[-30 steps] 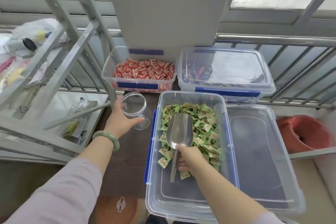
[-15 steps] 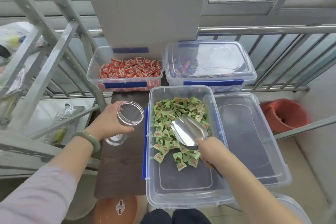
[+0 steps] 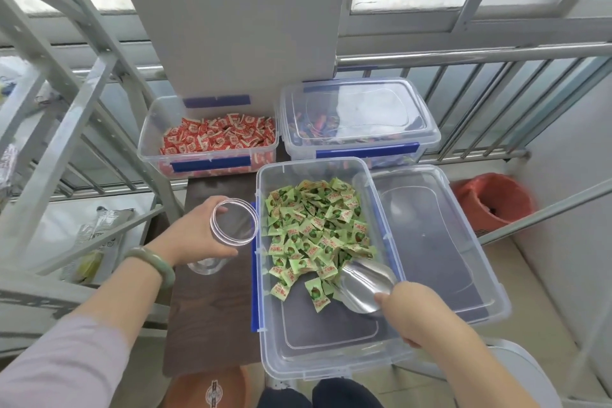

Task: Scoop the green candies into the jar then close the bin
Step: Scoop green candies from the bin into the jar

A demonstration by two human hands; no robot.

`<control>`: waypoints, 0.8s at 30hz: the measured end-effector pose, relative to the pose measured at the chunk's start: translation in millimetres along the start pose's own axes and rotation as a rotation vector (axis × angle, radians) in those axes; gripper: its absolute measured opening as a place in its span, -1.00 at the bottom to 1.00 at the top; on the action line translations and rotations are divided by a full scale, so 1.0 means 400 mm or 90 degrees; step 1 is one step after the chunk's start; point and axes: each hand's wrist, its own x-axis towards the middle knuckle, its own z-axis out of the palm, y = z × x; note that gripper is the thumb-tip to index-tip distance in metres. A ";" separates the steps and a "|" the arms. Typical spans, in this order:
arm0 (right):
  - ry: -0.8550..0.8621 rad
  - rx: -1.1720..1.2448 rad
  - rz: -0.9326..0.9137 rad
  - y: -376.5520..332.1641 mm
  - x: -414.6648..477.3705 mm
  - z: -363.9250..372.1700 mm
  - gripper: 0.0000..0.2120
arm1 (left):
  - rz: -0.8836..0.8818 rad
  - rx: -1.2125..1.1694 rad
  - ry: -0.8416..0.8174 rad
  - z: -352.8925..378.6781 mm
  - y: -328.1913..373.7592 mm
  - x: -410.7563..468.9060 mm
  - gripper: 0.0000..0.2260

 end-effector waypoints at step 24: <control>0.228 0.815 0.057 -0.168 0.283 -0.068 -0.60 | -0.016 0.001 -0.021 -0.004 0.007 -0.001 -0.17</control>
